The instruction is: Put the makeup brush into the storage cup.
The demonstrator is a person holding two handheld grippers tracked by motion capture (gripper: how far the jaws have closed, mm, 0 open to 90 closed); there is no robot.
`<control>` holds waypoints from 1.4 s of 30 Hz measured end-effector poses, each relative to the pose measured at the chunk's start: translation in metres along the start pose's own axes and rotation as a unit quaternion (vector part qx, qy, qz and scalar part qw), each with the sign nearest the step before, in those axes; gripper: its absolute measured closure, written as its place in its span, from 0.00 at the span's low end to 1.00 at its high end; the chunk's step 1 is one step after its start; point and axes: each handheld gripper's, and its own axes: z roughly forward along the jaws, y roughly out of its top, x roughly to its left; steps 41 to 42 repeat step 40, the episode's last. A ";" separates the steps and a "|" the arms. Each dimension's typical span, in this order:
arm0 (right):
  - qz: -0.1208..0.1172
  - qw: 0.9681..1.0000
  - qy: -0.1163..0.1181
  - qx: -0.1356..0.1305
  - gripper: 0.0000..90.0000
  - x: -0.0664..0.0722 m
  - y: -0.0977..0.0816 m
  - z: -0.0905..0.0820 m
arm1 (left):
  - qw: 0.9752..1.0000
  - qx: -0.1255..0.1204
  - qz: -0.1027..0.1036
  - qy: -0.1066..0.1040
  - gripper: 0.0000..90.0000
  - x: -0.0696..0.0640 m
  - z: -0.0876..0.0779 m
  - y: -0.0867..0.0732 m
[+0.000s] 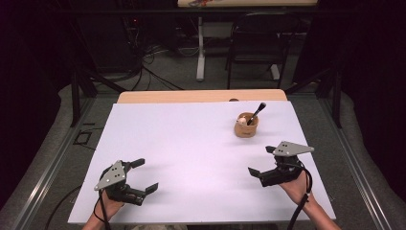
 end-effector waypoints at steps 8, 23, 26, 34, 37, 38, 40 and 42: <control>0.004 1.000 0.005 -0.003 0.00 0.010 -0.016 0.002 | 1.000 0.001 -0.001 0.001 0.02 0.000 0.000 0.000; -0.016 0.999 0.021 -0.028 0.00 0.022 -0.040 -0.003 | 1.000 0.003 -0.001 -0.003 0.02 0.000 0.001 -0.001; -0.022 0.999 0.027 -0.035 0.00 0.023 -0.042 -0.003 | 1.000 0.004 0.000 -0.002 0.02 0.000 0.001 -0.001; -0.027 0.999 0.034 -0.032 0.00 0.024 -0.044 -0.001 | 1.000 0.005 0.000 -0.002 0.02 0.000 0.000 -0.001; -0.029 0.998 0.035 -0.035 0.00 0.024 -0.044 -0.001 | 1.000 0.005 0.002 -0.004 0.02 0.000 0.000 -0.001; -0.026 0.998 0.035 -0.036 0.00 0.024 -0.044 -0.002 | 1.000 0.004 0.003 -0.004 0.02 0.000 0.000 -0.001; -0.022 0.999 0.033 -0.035 0.00 0.022 -0.044 -0.002 | 1.000 0.002 0.003 -0.004 0.02 0.000 0.000 0.000; -0.022 0.999 0.033 -0.035 0.00 0.022 -0.044 -0.002 | 1.000 0.002 0.003 -0.004 0.02 0.000 0.000 0.000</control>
